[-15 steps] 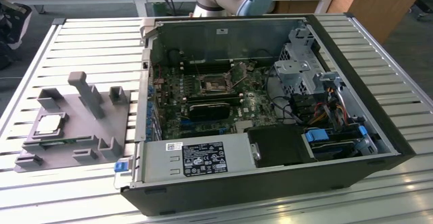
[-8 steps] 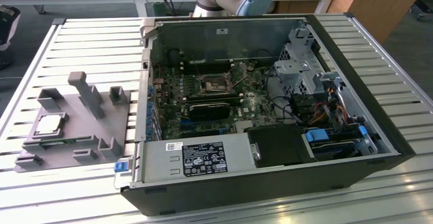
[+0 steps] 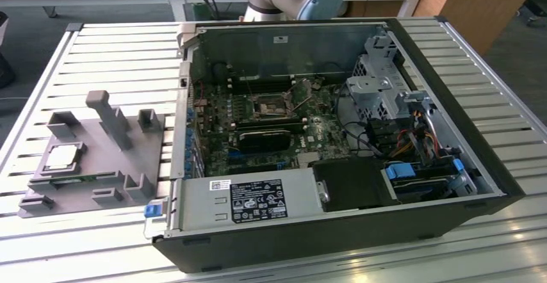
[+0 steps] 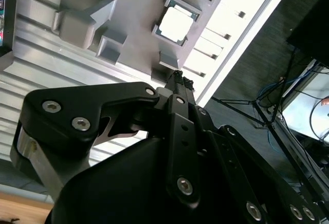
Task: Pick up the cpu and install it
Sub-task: 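Reach for the cpu, then pick up the cpu and move it towards the insertion slot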
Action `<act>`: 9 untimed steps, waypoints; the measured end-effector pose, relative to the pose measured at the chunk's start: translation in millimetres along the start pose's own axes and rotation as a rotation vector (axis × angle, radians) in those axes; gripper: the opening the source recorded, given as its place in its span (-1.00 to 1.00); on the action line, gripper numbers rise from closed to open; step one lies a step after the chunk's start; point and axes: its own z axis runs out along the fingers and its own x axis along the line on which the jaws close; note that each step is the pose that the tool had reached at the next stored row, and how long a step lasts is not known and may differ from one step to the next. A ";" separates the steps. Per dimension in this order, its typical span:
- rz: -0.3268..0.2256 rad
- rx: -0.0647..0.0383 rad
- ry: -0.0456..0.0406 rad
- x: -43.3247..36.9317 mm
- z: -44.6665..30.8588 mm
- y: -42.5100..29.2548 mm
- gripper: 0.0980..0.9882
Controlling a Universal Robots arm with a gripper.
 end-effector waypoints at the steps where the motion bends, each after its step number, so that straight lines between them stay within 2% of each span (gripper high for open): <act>1: 0.000 0.000 0.0000 1.9 0.3 -0.2 -0.98; 9: 0.000 0.000 0.0001 10.9 1.5 -0.9 -0.98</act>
